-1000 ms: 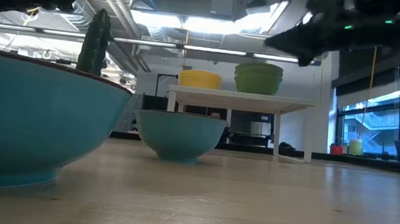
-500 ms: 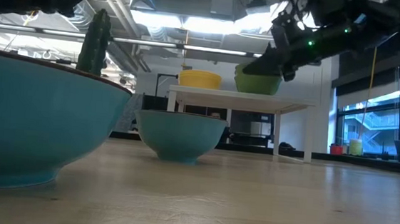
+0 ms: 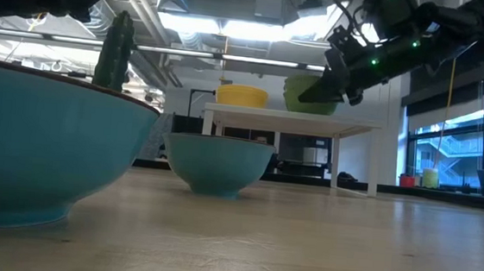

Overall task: Pick & Place Mini bowls
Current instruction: Adjust the stacked green bowls on the shelf

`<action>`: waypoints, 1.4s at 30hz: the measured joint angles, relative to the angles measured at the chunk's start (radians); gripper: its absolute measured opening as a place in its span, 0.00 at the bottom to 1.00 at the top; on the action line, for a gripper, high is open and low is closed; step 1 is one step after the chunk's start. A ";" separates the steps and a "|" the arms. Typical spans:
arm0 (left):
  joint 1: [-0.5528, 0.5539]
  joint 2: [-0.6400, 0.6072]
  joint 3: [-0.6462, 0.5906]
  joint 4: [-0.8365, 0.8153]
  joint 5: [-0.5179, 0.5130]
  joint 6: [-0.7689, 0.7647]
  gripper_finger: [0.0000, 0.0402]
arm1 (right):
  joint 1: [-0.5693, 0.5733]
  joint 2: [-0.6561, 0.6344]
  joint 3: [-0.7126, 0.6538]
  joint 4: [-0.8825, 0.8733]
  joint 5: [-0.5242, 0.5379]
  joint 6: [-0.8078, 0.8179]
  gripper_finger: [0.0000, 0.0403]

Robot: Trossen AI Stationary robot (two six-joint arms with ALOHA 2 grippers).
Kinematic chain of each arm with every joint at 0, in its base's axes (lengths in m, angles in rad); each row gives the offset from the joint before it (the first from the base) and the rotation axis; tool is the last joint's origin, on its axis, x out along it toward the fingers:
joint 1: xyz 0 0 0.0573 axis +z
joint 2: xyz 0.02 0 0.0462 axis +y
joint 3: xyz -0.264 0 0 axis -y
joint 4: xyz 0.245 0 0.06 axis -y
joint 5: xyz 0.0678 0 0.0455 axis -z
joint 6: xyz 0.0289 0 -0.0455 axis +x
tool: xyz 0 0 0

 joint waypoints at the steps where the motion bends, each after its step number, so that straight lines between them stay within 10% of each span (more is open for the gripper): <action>1: 0.000 0.000 0.000 0.000 0.000 0.004 0.02 | 0.000 0.000 0.000 -0.001 -0.001 0.000 0.01; 42: 0.000 0.000 0.000 0.001 0.007 0.004 0.01 | -0.028 0.000 0.000 -0.054 0.199 0.034 0.01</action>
